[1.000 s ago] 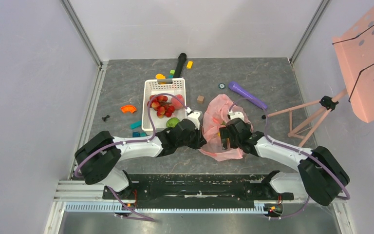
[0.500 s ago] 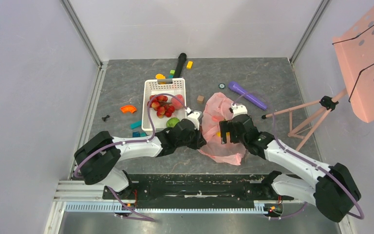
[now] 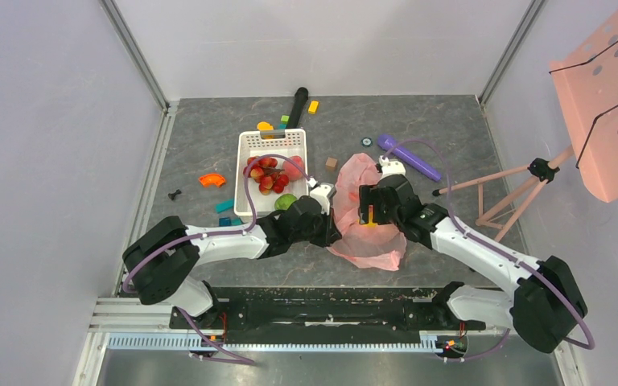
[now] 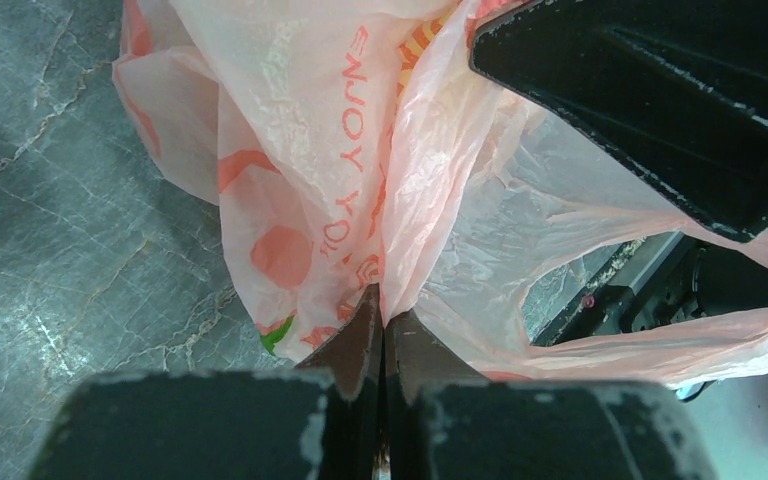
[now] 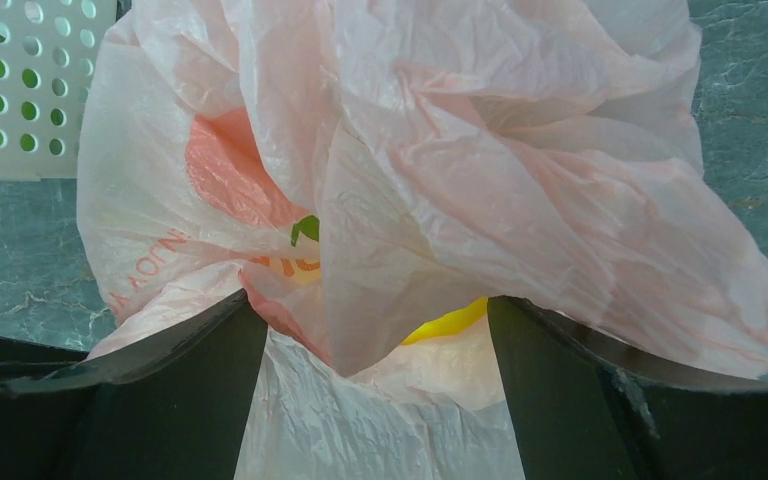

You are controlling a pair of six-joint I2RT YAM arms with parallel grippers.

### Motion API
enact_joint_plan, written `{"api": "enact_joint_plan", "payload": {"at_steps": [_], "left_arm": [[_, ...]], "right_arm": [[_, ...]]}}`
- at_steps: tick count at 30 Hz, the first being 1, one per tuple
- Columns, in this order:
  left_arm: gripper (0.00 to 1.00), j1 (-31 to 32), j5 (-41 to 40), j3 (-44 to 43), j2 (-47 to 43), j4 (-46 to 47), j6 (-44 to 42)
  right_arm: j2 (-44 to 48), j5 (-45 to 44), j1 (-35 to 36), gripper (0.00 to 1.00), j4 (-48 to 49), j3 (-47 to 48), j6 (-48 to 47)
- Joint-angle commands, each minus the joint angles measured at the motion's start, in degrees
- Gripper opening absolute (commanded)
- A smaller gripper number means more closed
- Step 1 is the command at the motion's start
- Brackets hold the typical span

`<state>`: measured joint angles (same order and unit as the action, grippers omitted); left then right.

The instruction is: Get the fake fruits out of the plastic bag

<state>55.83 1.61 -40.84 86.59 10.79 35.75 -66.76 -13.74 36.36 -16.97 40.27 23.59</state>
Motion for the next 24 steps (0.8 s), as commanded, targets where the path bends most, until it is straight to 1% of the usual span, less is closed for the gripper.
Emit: {"api": "enact_joint_plan", "payload": {"at_steps": [1, 6, 8, 13, 21, 24], "left_arm": [[0.02, -0.6, -0.9, -0.7, -1.0, 1.5, 1.5], [0.02, -1.6, -1.0, -0.8, -0.2, 1.6, 4.0], [0.02, -2.8, -0.2, -0.7, 0.0, 2.1, 5.5], [0.02, -5.8, 2.5, -1.5, 1.2, 3.2, 8.7], [0.02, -6.4, 5.6, -6.5, 5.8, 2.0, 10.0], [0.02, -6.4, 6.0, -7.0, 6.3, 2.0, 10.4]], "right_arm": [[-0.9, 0.2, -0.3, 0.83, 2.9, -0.7, 1.5], [-2.7, 0.1, -0.4, 0.83, 4.2, -1.5, 1.7], [-3.2, 1.3, -0.4, 0.82, 4.9, -1.8, 1.3], [-1.3, 3.8, -0.4, 0.8, 7.6, -3.8, 0.8], [-0.9, 6.7, -0.4, 0.81, 8.8, -4.1, 0.7], [1.1, 8.6, 0.0, 0.8, 9.9, -4.6, 0.9]]}}
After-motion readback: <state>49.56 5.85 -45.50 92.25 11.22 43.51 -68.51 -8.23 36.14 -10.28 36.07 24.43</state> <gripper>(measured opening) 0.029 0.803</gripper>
